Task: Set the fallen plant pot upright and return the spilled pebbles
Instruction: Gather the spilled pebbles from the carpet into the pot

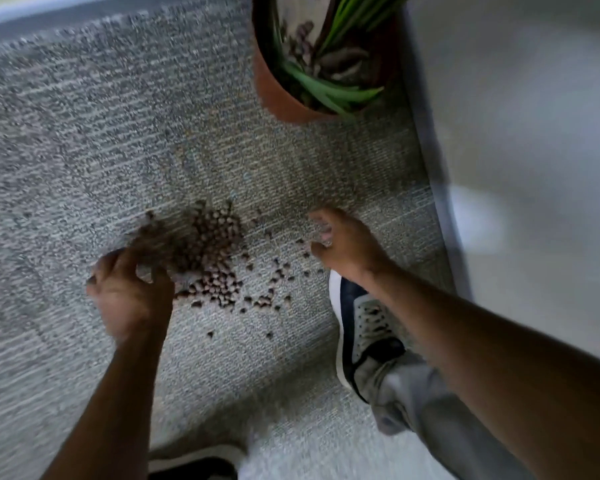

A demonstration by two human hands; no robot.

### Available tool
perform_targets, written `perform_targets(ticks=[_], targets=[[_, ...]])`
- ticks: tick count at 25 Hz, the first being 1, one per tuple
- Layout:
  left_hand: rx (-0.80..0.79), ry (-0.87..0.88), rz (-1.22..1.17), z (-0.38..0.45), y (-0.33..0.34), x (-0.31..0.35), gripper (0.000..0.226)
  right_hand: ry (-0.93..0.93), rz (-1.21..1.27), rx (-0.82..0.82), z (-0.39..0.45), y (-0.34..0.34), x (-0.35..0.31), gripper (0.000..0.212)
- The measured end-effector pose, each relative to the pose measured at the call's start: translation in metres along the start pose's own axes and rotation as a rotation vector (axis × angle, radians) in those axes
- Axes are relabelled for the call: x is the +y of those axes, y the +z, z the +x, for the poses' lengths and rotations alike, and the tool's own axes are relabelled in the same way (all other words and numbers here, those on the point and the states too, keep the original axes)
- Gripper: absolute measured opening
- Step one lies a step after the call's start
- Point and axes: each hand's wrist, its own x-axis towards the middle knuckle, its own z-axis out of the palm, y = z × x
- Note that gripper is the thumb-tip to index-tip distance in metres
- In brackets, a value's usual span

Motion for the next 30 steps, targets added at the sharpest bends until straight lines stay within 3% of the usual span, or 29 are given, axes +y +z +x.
perform_targets(ticks=[2,4,9,15,23,27,30], targets=[[-0.105,-0.098,0.137,-0.006,-0.001,-0.030,0.046,0.044,0.011,-0.058,0.009,0.001,0.002,0.051],[-0.154,-0.031,0.213,-0.008,0.001,-0.041,0.050,0.069,-0.104,-0.110,0.019,-0.004,0.004,0.052],[-0.227,-0.140,0.132,-0.023,0.016,-0.047,0.084,0.066,-0.320,-0.165,0.029,0.007,-0.015,0.051],[-0.228,-0.195,-0.041,-0.074,0.054,-0.041,0.069,0.108,-0.438,-0.193,0.009,0.051,-0.024,0.077],[-0.183,-0.267,-0.133,-0.092,0.069,-0.048,0.051,0.344,-0.245,0.266,-0.032,0.094,-0.021,0.062],[-0.202,-0.259,-0.158,-0.113,0.071,-0.049,0.052,0.534,-0.042,0.095,-0.029,0.117,-0.024,0.080],[-0.226,-0.265,-0.143,-0.118,0.076,-0.050,0.054,0.574,0.055,0.152,-0.025,0.119,-0.026,0.073]])
